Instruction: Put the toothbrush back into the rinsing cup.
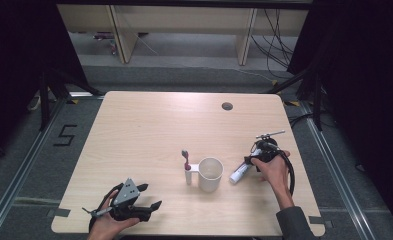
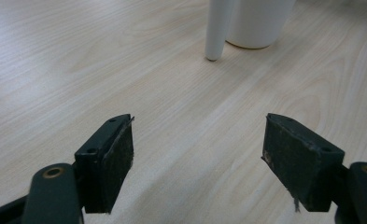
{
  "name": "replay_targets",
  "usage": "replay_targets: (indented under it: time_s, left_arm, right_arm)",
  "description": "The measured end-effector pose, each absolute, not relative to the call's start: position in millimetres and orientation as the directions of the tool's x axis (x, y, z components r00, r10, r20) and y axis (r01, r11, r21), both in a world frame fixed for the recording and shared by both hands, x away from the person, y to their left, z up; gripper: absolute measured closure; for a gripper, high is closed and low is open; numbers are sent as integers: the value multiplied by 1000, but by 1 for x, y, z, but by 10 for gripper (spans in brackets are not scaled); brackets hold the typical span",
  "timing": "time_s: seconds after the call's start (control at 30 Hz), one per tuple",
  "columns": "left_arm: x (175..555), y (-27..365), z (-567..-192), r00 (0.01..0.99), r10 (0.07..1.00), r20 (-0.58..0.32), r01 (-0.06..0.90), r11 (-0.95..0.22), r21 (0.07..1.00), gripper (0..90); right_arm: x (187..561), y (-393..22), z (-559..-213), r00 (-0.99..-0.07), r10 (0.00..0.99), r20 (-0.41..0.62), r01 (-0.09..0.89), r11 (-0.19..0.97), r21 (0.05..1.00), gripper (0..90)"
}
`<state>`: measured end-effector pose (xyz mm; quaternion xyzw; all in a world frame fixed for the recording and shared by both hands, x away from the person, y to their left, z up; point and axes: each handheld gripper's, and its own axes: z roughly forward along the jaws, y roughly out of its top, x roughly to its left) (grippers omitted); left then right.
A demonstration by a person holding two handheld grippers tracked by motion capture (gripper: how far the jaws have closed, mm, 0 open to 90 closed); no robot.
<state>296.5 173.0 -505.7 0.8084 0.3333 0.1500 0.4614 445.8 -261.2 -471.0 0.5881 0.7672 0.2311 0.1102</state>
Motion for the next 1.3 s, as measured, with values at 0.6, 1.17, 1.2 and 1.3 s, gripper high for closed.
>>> replay_targets:
  time_s: [0.6, 1.17, 1.2, 1.3]
  left_arm:
    - [298, 175, -506, 727, 683, -66, 406, -350, 844, 239]
    - [298, 175, -506, 727, 684, -65, 406, -351, 844, 239]
    - [298, 175, -506, 727, 683, -66, 407, -351, 844, 239]
    - [298, 174, -506, 729, 682, -64, 404, -352, 844, 239]
  right_arm:
    - [449, -254, -472, -339, 935, 104, 890, 283, 356, 520]
    - [455, -252, -475, -435, 898, 68, 873, 402, 275, 642]
    - [455, -253, -475, -441, 895, 66, 871, 409, 272, 648]
    - [454, -247, -474, -392, 915, 94, 899, 359, 253, 670]
